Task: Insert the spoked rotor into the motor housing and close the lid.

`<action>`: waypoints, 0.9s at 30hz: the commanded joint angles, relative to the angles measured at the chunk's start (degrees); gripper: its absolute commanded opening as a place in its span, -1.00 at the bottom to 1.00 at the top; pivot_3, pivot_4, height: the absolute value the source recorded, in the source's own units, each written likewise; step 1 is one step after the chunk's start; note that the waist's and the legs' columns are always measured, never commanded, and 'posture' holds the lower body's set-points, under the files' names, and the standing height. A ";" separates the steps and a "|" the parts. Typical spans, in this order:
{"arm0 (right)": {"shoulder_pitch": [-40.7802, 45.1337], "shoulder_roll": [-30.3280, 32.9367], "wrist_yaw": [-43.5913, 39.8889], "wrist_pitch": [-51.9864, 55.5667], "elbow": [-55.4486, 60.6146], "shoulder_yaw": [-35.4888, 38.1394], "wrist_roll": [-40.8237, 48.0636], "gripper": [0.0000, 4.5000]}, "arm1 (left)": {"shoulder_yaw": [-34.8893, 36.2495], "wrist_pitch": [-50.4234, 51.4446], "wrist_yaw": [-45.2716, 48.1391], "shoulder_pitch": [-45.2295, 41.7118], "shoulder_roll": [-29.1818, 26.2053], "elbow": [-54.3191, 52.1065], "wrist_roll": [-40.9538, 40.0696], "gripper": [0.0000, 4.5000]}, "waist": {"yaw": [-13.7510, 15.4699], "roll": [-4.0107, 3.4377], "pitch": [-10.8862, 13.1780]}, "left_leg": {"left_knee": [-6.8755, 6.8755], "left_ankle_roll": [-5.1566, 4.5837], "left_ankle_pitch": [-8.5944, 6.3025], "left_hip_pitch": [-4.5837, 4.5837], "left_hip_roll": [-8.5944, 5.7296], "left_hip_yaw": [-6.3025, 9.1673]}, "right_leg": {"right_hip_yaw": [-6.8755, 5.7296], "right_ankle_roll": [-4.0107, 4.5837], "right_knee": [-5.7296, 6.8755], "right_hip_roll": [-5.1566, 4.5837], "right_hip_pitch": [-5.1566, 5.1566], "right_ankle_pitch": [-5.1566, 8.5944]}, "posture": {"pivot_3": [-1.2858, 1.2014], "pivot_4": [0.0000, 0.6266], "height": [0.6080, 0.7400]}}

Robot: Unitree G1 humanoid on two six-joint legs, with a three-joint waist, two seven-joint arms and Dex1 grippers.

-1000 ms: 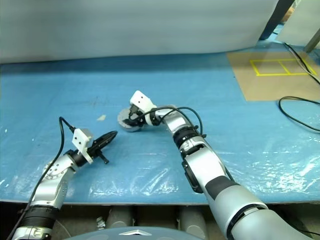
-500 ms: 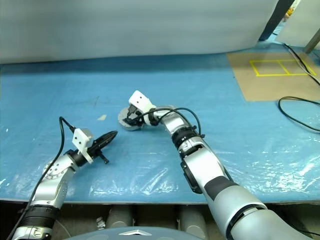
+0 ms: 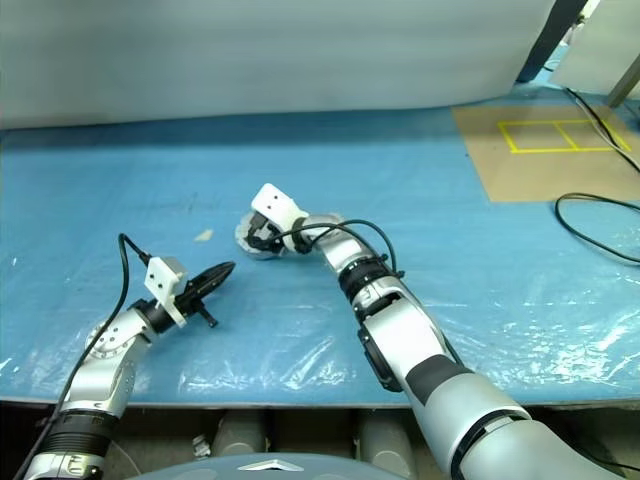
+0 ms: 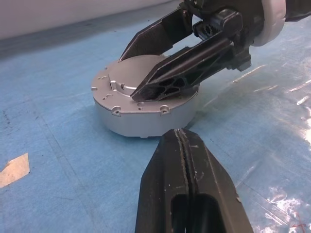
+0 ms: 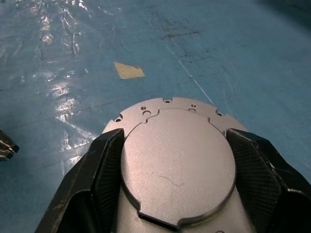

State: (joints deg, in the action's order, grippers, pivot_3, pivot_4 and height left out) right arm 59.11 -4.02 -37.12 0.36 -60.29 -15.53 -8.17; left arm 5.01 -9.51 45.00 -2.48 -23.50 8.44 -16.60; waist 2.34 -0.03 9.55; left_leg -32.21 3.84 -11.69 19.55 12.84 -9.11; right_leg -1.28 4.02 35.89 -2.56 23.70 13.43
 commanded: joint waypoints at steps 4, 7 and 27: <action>-2.25 2.43 2.98 1.09 -3.78 -3.04 -4.68 0.33 | 0.23 -1.05 0.20 -0.74 -0.41 -0.64 0.07 -1.00 | 0.00 -0.02 0.01 | 0.07 -0.02 -0.02 -0.32 -0.01 0.00 | 0.00 -0.02 -0.07 -0.02 -0.28 0.01 | 0.03 -0.52 1.00; -1.91 2.84 3.24 1.46 -4.35 -3.55 -4.98 0.33 | 0.24 -1.09 0.17 -1.11 -0.38 -0.53 0.06 -1.00 | 0.10 -0.02 0.01 | 0.12 -0.02 -0.02 -0.42 -0.03 0.00 | 0.00 -0.04 -0.11 -0.06 -0.38 0.03 | 0.03 -0.52 1.00; -1.97 2.44 -0.04 2.80 -2.26 -1.75 -2.30 0.33 | -1.91 -1.47 -8.96 -17.56 1.05 13.41 8.95 -1.00 | 0.07 -0.06 0.02 | 0.31 -0.02 -0.02 -0.35 -0.07 0.02 | 0.00 -0.05 -0.24 -0.14 -0.34 0.03 | 0.03 -0.52 1.00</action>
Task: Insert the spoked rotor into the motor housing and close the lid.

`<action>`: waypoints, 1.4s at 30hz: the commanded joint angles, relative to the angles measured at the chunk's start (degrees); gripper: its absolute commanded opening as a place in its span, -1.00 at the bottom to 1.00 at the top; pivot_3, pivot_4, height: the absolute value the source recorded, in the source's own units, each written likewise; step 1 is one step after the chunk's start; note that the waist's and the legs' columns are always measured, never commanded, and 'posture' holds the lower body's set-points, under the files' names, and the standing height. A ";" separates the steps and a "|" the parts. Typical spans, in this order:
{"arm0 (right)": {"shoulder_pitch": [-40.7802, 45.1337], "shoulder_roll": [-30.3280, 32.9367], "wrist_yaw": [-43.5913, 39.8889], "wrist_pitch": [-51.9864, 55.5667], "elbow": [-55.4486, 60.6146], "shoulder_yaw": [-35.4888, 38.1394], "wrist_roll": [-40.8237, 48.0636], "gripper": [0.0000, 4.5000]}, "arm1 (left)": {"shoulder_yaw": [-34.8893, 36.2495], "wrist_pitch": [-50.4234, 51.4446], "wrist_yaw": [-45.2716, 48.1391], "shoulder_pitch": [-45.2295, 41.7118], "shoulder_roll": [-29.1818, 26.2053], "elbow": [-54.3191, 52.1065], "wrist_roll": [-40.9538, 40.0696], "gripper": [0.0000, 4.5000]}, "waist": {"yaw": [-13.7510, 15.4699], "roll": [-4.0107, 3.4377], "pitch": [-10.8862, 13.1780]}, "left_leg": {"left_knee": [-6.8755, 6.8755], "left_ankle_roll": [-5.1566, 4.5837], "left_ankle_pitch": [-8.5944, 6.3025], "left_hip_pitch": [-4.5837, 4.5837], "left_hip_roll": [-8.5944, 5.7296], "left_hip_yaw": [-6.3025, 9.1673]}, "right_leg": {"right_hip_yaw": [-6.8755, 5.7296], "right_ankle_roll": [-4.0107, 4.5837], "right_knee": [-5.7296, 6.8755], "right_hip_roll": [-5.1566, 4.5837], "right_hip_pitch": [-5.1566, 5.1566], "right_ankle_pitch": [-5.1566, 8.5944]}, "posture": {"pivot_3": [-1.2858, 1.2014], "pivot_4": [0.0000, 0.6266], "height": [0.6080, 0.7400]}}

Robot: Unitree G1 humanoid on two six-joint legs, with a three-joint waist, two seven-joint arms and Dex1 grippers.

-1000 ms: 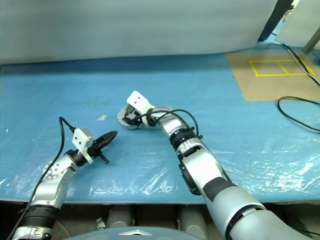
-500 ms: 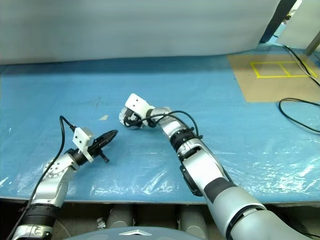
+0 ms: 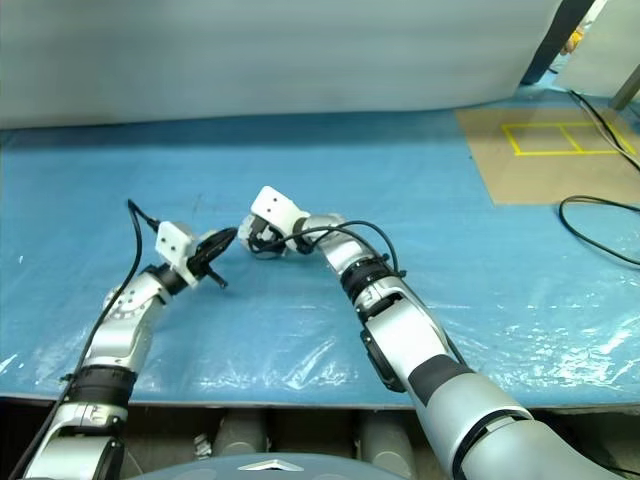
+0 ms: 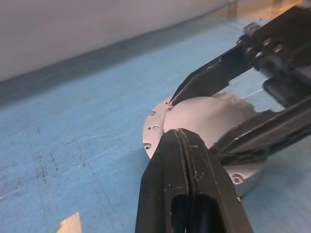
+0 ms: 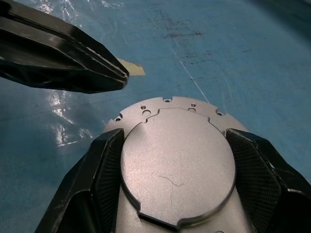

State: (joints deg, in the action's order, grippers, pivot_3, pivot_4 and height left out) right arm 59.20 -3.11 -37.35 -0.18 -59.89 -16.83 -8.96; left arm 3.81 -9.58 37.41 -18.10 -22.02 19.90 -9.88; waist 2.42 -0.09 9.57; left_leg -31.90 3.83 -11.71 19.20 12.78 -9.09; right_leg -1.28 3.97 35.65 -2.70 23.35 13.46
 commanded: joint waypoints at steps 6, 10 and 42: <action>-2.56 2.02 -0.51 3.91 -1.21 -0.01 -1.47 0.33 | -3.03 -1.54 -1.23 -5.13 -0.35 6.71 4.96 -1.00 | 0.00 -0.01 -0.01 | -0.01 0.07 0.05 0.09 -0.03 -0.01 | -0.01 0.00 -0.11 0.00 0.01 0.00 | 0.03 -0.52 1.00; -2.91 2.29 -0.85 4.40 -0.18 0.21 -1.28 0.33 | -4.59 0.47 -0.35 -5.60 -1.17 7.64 6.44 -1.00 | 0.24 -0.01 -0.01 | -0.01 0.17 0.10 0.08 -0.02 -0.01 | -0.01 0.00 -0.12 -0.04 -0.01 0.00 | 0.03 -0.52 1.00; -5.26 2.47 -3.71 7.27 4.98 1.28 -0.15 0.33 | -9.97 2.70 7.41 -10.45 -0.28 11.69 7.48 -1.00 | 0.43 -0.09 -0.06 | 0.05 0.20 0.13 0.34 -0.19 -0.05 | -0.06 -0.12 -0.41 -0.39 -0.03 0.07 | 0.03 -0.52 1.00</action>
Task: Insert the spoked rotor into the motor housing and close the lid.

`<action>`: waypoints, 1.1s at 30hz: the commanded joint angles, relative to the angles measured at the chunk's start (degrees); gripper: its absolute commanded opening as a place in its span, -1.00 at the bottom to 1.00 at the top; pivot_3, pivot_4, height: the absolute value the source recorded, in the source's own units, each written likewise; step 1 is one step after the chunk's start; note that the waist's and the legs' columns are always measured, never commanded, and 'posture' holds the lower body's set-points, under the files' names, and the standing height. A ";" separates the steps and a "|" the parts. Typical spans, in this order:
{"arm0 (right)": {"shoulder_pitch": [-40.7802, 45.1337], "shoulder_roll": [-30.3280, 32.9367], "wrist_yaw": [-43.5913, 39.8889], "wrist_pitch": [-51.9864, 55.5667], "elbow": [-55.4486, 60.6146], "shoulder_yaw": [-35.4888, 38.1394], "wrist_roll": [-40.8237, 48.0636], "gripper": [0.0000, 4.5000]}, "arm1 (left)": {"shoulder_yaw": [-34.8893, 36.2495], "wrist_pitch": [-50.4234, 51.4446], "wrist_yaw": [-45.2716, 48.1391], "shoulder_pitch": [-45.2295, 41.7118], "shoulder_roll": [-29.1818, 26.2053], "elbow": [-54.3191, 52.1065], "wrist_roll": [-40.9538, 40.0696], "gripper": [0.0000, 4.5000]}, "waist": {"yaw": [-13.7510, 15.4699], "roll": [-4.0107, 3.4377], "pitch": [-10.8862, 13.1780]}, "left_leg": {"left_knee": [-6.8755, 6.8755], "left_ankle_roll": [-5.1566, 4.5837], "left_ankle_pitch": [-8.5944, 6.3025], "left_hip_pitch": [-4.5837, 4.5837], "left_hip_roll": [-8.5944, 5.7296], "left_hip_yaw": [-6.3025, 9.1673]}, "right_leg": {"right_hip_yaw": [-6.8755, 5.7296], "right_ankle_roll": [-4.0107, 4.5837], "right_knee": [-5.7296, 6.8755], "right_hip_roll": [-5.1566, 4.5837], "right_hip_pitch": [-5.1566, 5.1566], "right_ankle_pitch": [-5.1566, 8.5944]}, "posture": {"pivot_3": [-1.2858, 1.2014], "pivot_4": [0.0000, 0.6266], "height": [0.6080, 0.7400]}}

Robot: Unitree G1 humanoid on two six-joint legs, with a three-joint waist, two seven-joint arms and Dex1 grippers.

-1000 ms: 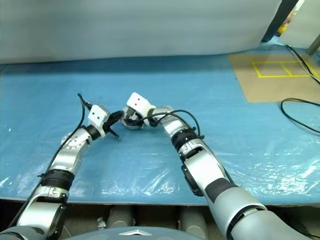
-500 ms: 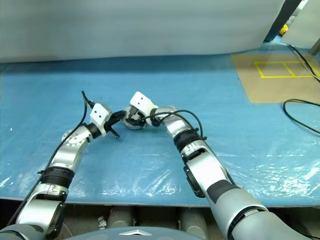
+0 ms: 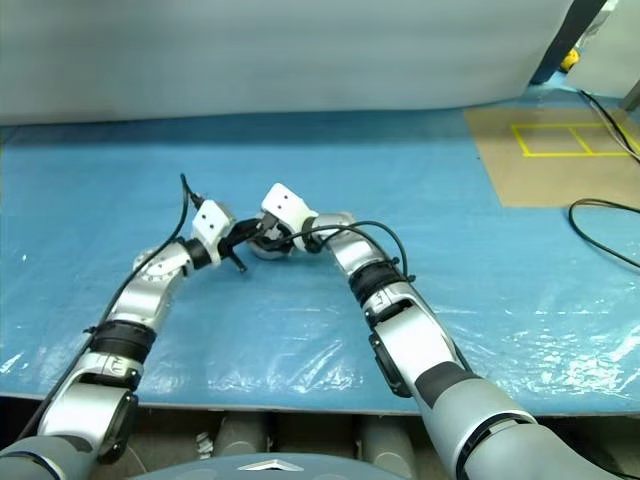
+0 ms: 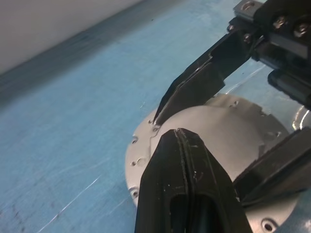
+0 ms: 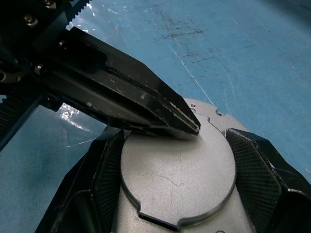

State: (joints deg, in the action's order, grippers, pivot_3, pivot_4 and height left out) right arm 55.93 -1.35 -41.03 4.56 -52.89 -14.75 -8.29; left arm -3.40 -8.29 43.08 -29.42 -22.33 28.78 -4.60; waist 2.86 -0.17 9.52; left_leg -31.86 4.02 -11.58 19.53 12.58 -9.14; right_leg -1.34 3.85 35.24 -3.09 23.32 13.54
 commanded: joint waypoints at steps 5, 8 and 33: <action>-1.94 0.98 0.08 2.89 -1.99 -0.43 -0.63 0.33 | -3.16 1.52 2.30 1.01 0.21 3.30 2.46 -1.00 | 0.01 -0.14 -0.08 | 0.11 0.00 0.00 0.00 -0.04 0.00 | 0.00 -0.07 -0.05 -0.01 -0.04 0.04 | 0.03 -0.52 1.00; -1.71 1.09 0.37 2.95 -2.28 -0.01 -0.40 0.33 | -3.12 1.58 2.48 1.49 0.01 3.06 2.45 -1.00 | 0.01 -0.14 -0.09 | 0.13 0.00 0.00 0.00 -0.04 0.00 | 0.00 -0.08 -0.07 -0.02 -0.05 0.04 | 0.03 -0.52 1.00; -6.68 6.41 -14.40 4.08 8.15 1.28 5.46 0.98 | -1.96 4.96 2.10 4.09 0.19 -2.57 0.34 -1.00 | -0.30 -0.21 -0.17 | 0.53 -0.04 0.03 0.09 -0.05 -0.09 | -0.07 -0.09 -0.40 0.02 -0.09 0.05 | 0.03 -0.52 1.00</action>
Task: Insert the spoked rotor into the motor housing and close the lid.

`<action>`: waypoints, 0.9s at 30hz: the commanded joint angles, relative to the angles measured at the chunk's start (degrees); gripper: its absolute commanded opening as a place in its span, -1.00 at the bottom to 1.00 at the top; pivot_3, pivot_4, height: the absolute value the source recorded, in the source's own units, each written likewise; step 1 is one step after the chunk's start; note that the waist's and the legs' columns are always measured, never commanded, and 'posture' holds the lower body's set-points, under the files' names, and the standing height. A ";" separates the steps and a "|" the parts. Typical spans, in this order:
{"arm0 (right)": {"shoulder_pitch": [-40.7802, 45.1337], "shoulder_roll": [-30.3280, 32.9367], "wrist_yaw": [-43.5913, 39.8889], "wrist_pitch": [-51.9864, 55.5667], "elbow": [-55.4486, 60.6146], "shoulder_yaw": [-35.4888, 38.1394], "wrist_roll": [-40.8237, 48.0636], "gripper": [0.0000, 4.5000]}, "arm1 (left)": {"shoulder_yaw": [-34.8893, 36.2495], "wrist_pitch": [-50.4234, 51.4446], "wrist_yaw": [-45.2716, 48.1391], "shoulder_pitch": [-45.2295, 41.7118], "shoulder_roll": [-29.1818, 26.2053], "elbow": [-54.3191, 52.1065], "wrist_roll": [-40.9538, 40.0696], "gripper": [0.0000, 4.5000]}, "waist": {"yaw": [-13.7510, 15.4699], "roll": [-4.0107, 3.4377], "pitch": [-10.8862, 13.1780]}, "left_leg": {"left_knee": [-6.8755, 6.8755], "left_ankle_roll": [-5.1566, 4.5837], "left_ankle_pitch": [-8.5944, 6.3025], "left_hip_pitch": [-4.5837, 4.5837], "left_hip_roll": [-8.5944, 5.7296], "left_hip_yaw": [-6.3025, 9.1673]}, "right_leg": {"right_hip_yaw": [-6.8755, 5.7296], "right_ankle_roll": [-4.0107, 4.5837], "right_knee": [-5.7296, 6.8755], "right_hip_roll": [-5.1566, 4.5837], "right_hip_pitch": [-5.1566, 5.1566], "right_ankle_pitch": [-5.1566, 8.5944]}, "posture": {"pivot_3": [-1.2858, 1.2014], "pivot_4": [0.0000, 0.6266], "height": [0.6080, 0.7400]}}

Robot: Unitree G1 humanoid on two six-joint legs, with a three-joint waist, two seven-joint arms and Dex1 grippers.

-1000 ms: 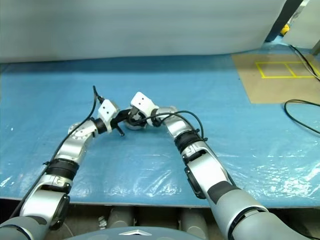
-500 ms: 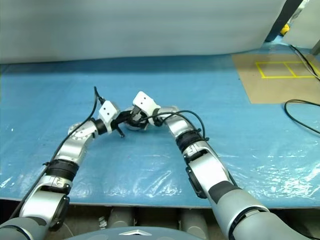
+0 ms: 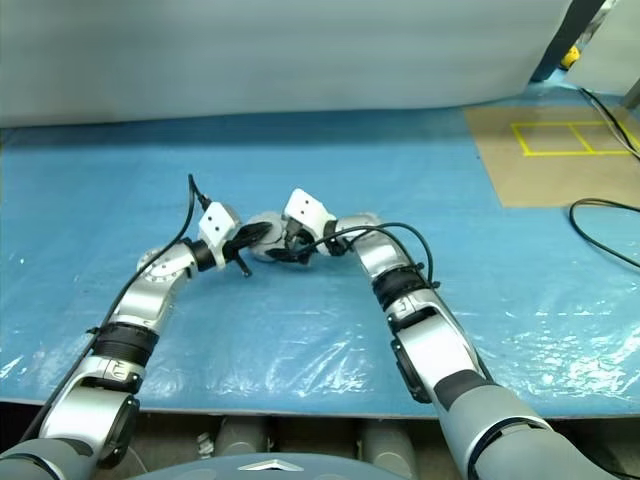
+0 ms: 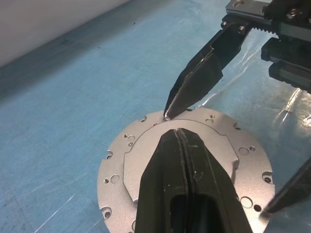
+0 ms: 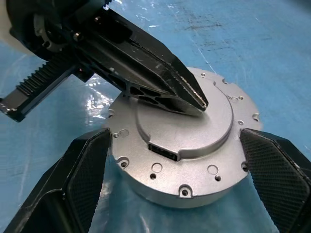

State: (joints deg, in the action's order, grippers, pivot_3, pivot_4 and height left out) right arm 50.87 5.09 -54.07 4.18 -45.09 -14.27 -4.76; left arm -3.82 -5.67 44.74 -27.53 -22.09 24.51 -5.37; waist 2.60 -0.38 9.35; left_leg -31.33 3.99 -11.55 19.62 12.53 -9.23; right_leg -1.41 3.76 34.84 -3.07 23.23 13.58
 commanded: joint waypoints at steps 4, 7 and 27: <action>-2.14 -0.77 -0.70 10.90 2.11 4.08 5.98 0.98 | -1.19 2.37 0.20 2.60 -0.27 1.65 1.03 -1.00 | -0.06 0.00 0.00 | 0.00 -0.03 0.01 -0.02 0.04 -0.01 | 0.00 0.00 0.00 0.00 0.00 0.00 | 0.03 -0.52 1.00; -2.17 -0.74 0.36 15.19 3.13 6.19 8.29 0.98 | -0.94 2.44 0.12 2.82 -0.56 1.45 0.96 -1.00 | -0.05 0.00 0.00 | 0.00 -0.04 0.02 -0.02 0.04 -0.02 | 0.00 0.00 0.00 0.00 0.00 0.00 | 0.03 -0.52 1.00; -0.81 -4.01 7.08 44.39 4.53 19.06 23.90 0.98 | 0.01 1.80 -0.58 3.56 -1.90 1.84 1.25 -1.00 | -0.07 -0.01 0.02 | 0.04 -0.04 0.04 0.04 -0.05 -0.06 | -0.03 0.00 0.01 0.06 0.12 0.00 | 0.03 -0.52 1.00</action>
State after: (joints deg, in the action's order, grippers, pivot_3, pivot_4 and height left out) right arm 49.14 2.15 -48.26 45.67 -41.44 3.49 16.64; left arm -2.59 -5.61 44.17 -26.15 -23.53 23.98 -5.61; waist 2.53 -0.39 9.36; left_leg -31.29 3.95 -11.51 19.66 12.49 -9.29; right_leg -1.43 3.76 34.85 -3.01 23.35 13.58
